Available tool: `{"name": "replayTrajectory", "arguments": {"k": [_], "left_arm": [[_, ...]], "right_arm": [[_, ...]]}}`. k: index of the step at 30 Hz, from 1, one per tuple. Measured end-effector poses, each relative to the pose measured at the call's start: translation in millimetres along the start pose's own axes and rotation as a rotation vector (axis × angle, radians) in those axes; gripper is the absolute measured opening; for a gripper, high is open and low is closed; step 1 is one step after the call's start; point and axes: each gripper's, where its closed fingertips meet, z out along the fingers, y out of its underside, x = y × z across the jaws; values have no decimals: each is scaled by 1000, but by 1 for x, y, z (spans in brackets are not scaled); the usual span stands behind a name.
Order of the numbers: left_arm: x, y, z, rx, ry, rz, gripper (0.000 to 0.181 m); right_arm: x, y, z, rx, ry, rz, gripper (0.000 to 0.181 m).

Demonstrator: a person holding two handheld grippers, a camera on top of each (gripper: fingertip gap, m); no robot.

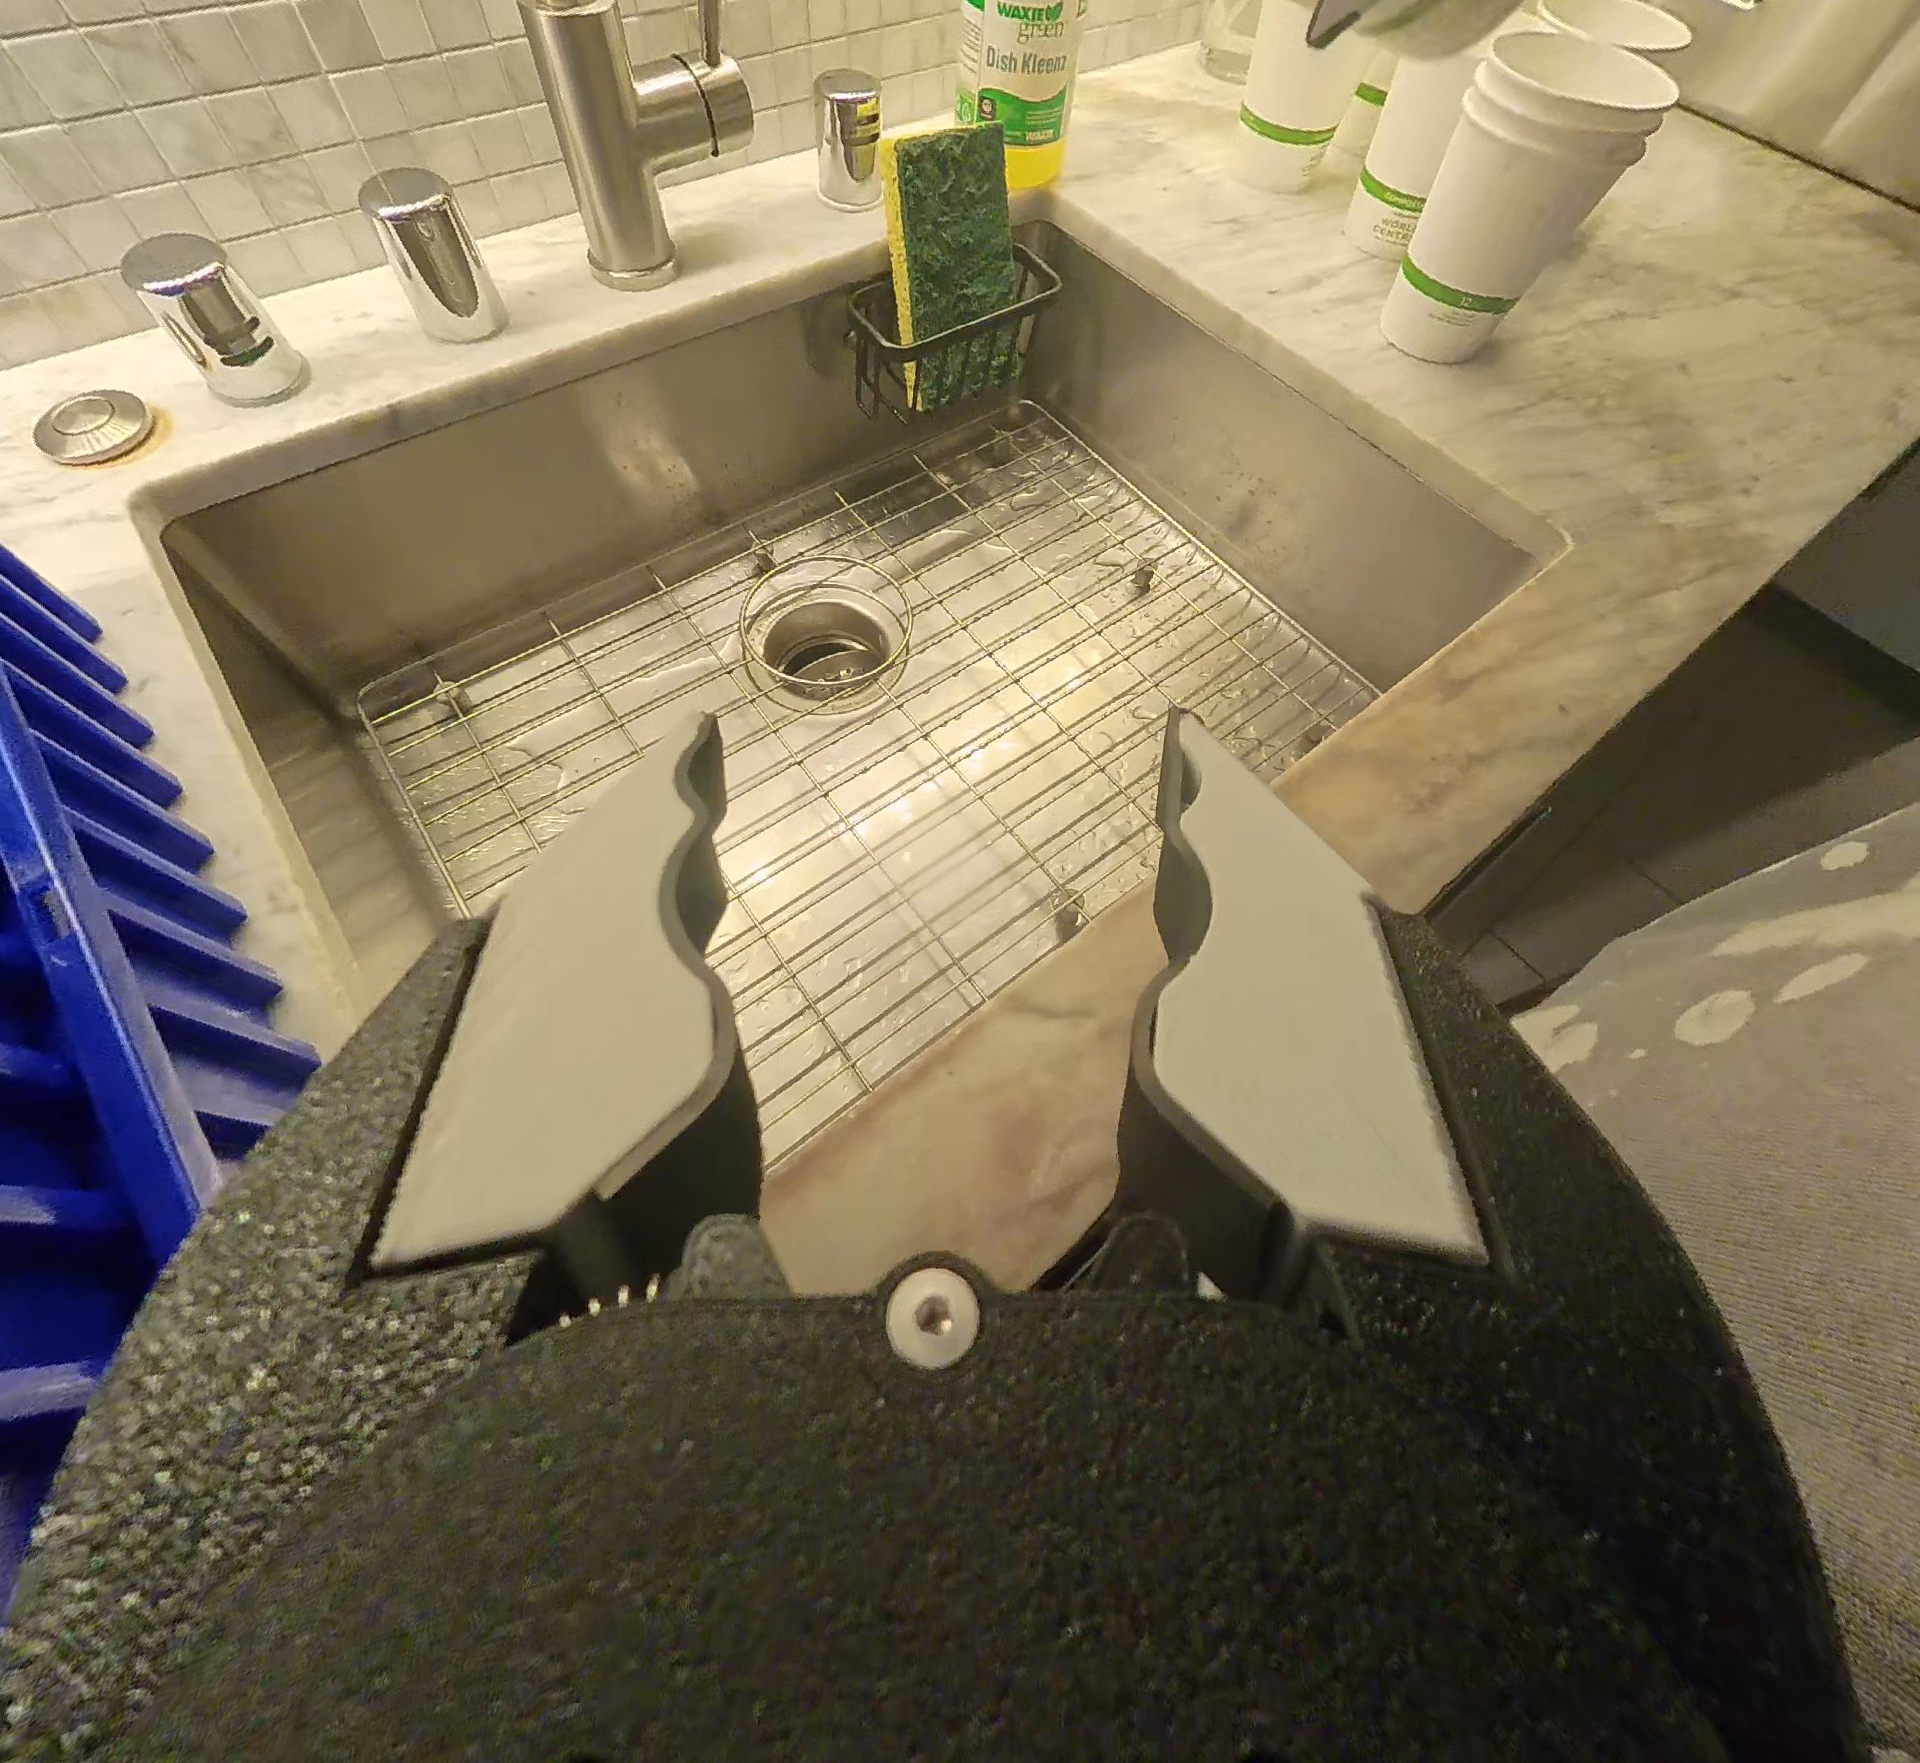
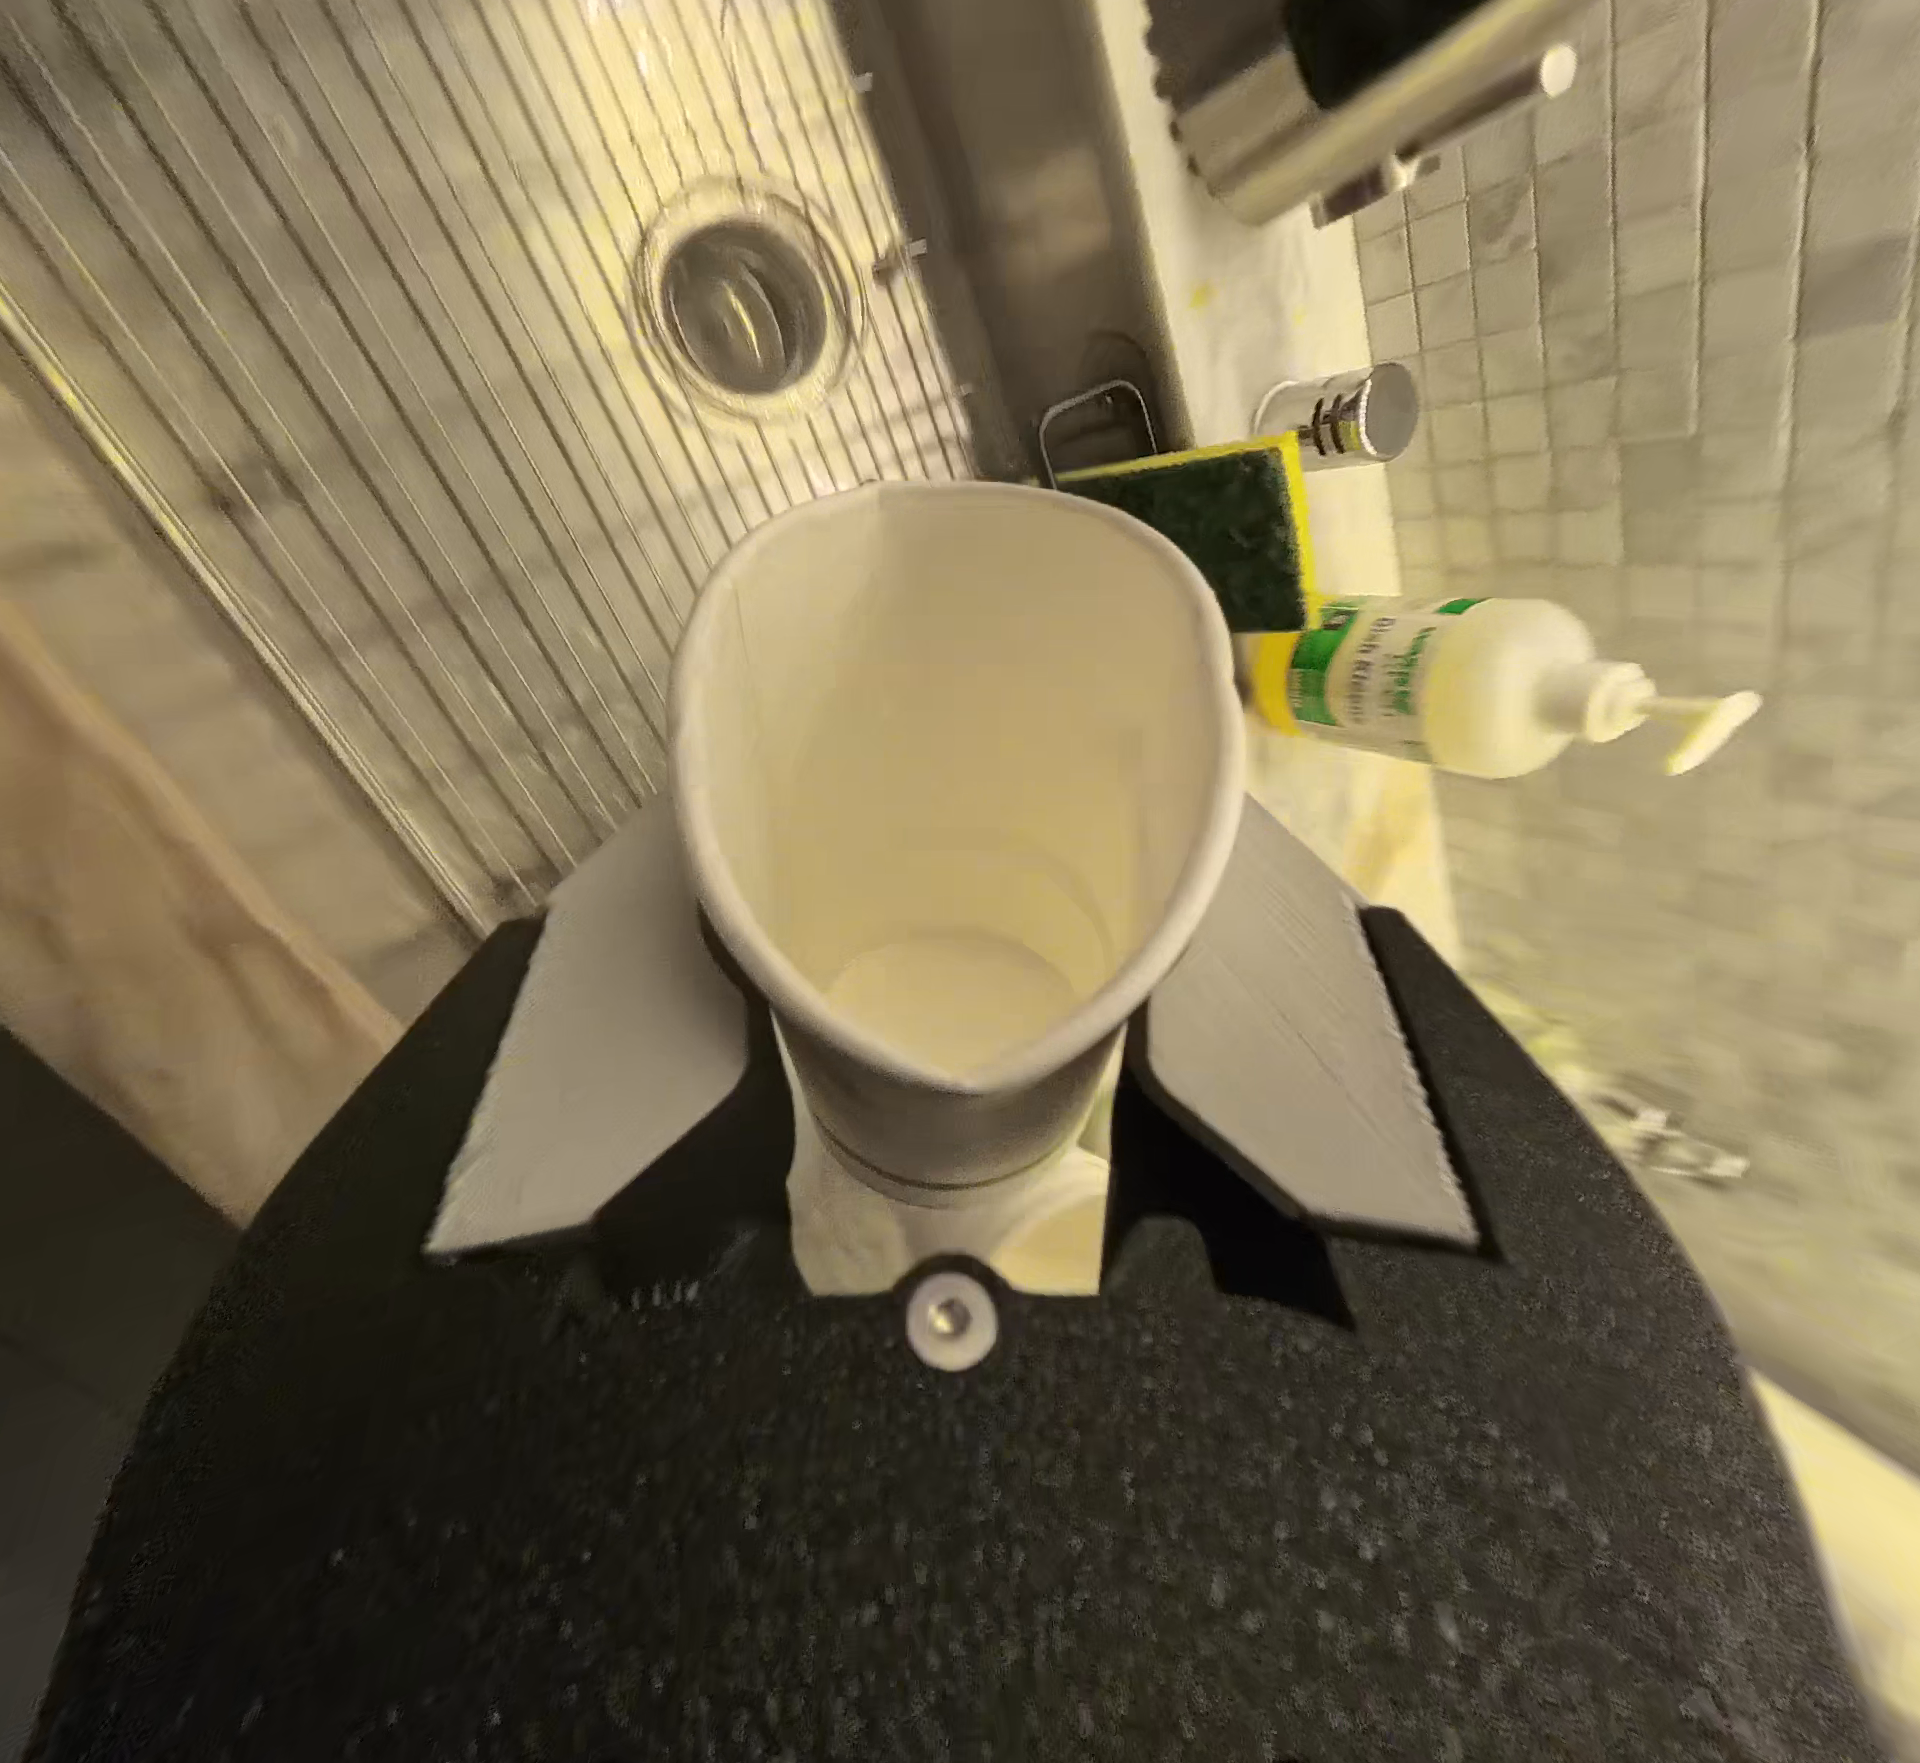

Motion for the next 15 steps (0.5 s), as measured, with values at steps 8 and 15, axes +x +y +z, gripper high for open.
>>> {"name": "replayTrajectory", "arguments": {"k": [8, 15], "left_arm": [[11, -12, 12, -4, 12, 34, 84], [33, -26, 30, 1, 39, 57, 83]], "right_arm": [[-15, 15, -3, 390, -13, 553, 72], [1, 82, -37, 625, 179, 881, 74]]}}
